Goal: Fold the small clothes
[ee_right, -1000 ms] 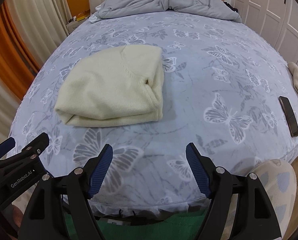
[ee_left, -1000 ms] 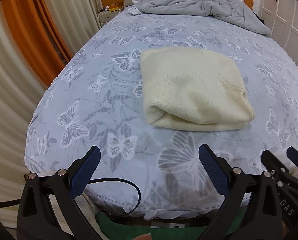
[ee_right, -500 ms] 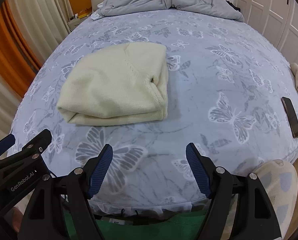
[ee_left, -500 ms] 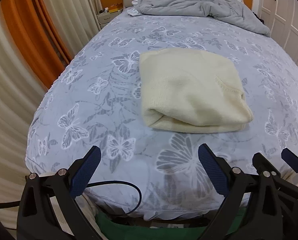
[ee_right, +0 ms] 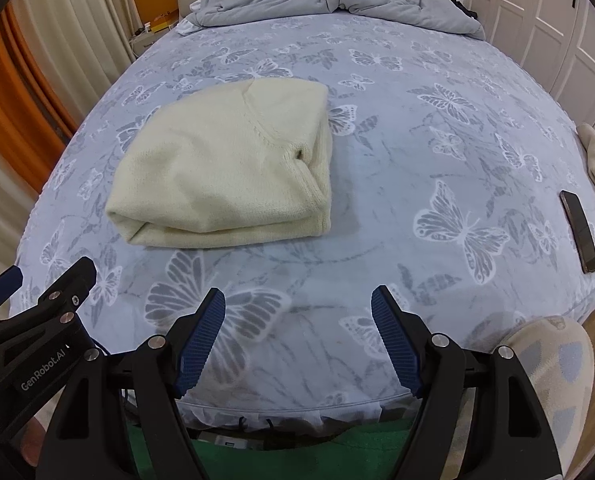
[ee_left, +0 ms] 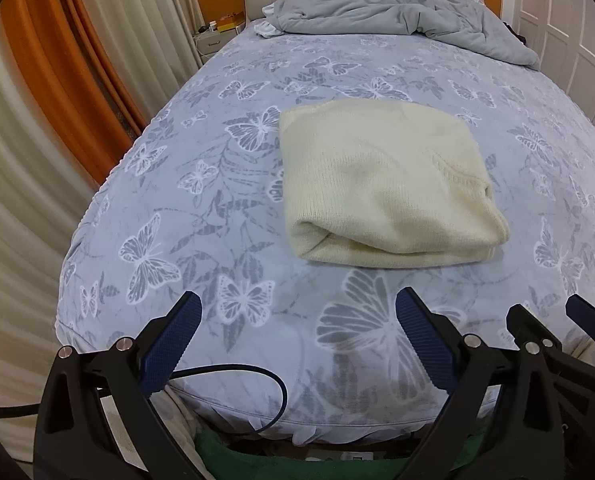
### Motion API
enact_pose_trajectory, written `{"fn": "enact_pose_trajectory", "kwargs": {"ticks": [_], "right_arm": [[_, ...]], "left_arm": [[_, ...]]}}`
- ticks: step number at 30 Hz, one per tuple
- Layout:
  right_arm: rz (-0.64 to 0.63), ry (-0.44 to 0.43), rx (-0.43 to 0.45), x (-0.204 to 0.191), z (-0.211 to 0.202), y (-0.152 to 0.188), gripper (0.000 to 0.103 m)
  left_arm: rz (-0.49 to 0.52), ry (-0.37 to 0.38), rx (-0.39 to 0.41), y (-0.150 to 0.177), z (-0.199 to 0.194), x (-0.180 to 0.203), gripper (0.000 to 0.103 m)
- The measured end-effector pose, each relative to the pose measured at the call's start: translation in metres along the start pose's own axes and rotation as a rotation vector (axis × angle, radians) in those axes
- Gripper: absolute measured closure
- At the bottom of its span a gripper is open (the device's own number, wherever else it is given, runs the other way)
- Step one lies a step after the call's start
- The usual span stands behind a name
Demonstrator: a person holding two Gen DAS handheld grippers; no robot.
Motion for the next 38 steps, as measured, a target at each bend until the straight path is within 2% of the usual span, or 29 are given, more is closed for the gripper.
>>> {"fn": "enact_pose_trajectory", "kwargs": {"ticks": [29, 38], "right_arm": [[0.025, 0.025, 0.0, 0.0043, -0.0032, 0.0014, 0.03], [0.033, 0.033, -0.005, 0.0009, -0.0041, 0.004, 0.03]], "left_arm": [[0.005, 0.013, -0.001, -0.0006, -0.0005, 0.0025, 0.008], [-0.007, -0.006, -0.015, 0.0034, 0.0015, 0.0022, 0.009]]}}
Point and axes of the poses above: each gripper's, at about its wrist camera, not at the fingertips, and z roughly the way its jaws point, x to its right, y to its underside, the point moved 7 cm from there along z, roughly the way its jaws point, and after that the axes turned 5 degrees about z, right-handed, at the moved point
